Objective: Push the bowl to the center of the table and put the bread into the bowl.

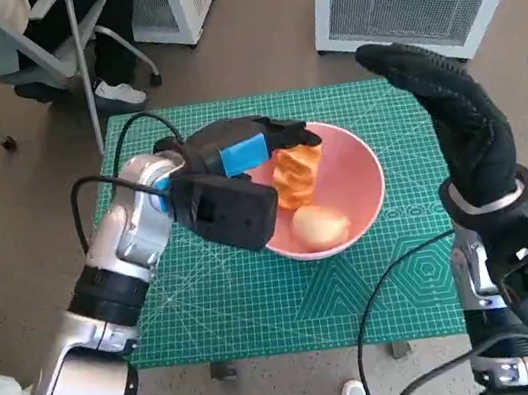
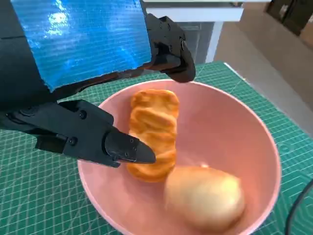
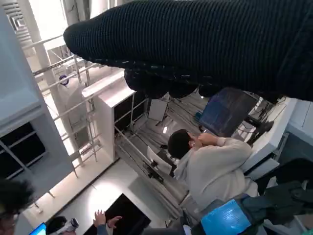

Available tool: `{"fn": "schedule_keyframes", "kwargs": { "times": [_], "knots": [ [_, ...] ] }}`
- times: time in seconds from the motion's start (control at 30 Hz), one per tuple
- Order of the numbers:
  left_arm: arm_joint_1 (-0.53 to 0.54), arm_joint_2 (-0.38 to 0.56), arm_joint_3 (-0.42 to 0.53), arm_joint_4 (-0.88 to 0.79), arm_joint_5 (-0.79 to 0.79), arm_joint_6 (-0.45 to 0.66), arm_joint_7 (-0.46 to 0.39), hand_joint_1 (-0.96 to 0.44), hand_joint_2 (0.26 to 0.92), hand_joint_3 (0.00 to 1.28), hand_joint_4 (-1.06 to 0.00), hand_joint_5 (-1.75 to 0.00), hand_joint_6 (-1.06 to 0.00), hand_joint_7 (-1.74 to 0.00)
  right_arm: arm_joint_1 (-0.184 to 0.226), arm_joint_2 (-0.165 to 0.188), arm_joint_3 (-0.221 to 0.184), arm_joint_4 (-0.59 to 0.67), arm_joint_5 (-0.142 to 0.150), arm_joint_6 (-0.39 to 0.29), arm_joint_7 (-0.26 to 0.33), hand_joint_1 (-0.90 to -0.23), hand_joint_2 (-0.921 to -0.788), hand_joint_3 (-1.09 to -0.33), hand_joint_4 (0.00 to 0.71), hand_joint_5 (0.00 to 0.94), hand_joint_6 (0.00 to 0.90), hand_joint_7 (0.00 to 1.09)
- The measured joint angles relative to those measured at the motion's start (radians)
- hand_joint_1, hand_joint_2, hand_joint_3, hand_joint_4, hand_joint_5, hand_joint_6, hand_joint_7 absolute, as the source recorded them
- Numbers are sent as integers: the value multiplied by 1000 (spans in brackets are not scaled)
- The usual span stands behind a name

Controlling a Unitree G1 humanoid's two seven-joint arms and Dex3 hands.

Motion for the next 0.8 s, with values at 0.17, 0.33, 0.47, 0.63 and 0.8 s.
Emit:
{"fn": "schedule_keyframes", "kwargs": {
  "times": [0.17, 0.33, 0.47, 0.63, 0.8],
  "knots": [
    [15, 3, 28, -21, -24, -21, 13, -303, 921, 47, -186, -1, -203, -373, 0, 0, 0, 2, -2, -3, -3, -596, -921, -911, -1, 506, -1, 694],
    [33, 10, 72, -54, -65, -35, 17, -302, 921, 47, -193, -3, -226, -332, 0, 1, 0, 7, -2, -9, -7, -590, -921, -909, -1, 508, -1, 697],
    [61, 20, 130, -95, -131, -63, 24, -300, 921, 50, -240, -23, -254, -332, -2, 1, 1, 8, -2, -6, -11, -590, -921, -909, -1, 506, -1, 694],
    [111, 19, 223, -133, -223, -140, 86, -321, 921, 82, -332, -57, -311, -360, -8, 2, 1, 7, -1, 14, -20, -603, -921, -903, -1, 497, -1, 661],
    [166, -27, 324, -138, -333, -250, 192, -387, 921, 147, -399, -55, -316, -416, -22, 2, 1, 8, -1, 32, -23, -601, -921, -885, -1, 492, -1, 633]
  ]
}}
